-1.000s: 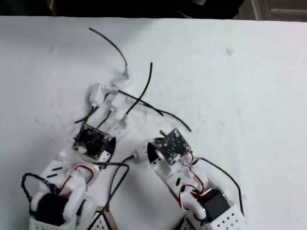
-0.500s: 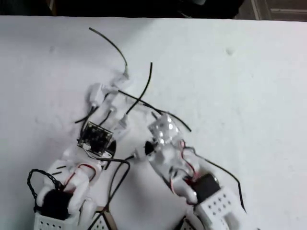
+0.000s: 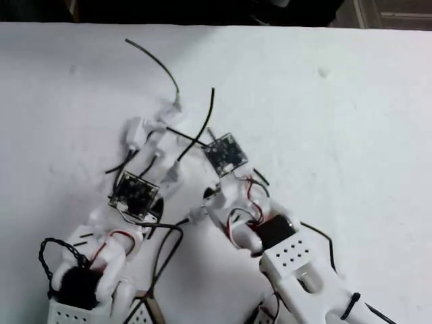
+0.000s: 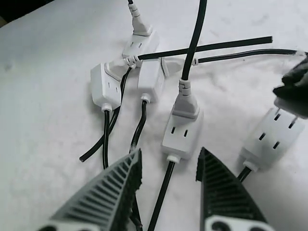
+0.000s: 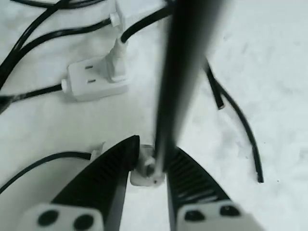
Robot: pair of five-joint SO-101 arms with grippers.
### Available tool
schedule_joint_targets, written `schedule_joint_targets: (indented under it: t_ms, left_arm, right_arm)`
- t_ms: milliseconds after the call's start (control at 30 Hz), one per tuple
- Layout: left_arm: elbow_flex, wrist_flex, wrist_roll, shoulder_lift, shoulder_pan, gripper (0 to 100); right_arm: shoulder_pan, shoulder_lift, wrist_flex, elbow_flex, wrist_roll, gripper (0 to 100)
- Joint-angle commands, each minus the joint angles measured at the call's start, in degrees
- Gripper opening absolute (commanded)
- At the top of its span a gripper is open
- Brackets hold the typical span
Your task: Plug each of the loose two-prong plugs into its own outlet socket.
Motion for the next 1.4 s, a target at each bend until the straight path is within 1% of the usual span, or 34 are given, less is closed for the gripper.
schedule_joint_targets:
  t_ms: [0,100,333,533,767,967,1100,1233,1300,1367]
  left_arm:
    - [-0.2,-1.0,-0.6,0.0,-0.5,20]
    - [-0.2,-1.0,-0.6,0.0,-0.5,20]
    - [-0.2,-1.0,-0.6,0.0,-0.5,20]
    - [-0.2,-1.0,-0.6,0.0,-0.5,20]
    - [-0.2,-1.0,-0.6,0.0,-0.6,20]
    - [-0.2,-1.0,-0.6,0.0,-0.6,20]
    - [-0.2,-1.0,-0.6,0.0,-0.6,20]
    - [-0.2,-1.0,-0.6,0.0,-0.6,20]
    - [-0.2,-1.0,-0.6,0.0,-0.6,20]
    - [-0.2,-1.0,-0.6,0.0,-0.6,20]
  right_arm:
    - [2.6,0.1,-4.4,1.0,-0.1,1.6]
    - [3.0,0.1,-4.5,1.8,-0.5,1.6]
    - [0.8,0.3,-4.5,3.4,-2.2,1.6]
    - [0.7,3.7,-5.1,3.7,-2.3,1.6]
    - [0.8,8.6,-8.8,3.7,-3.6,1.6]
    - [0.6,9.8,-9.2,4.0,-3.6,1.6]
    - [-1.3,9.9,-9.3,5.2,-3.3,1.6]
    - [-5.1,9.9,-9.5,7.0,-3.3,1.6]
    - [-5.5,10.0,-9.3,7.2,-3.1,1.6]
    - [-5.5,10.1,-9.1,7.6,-0.7,1.6]
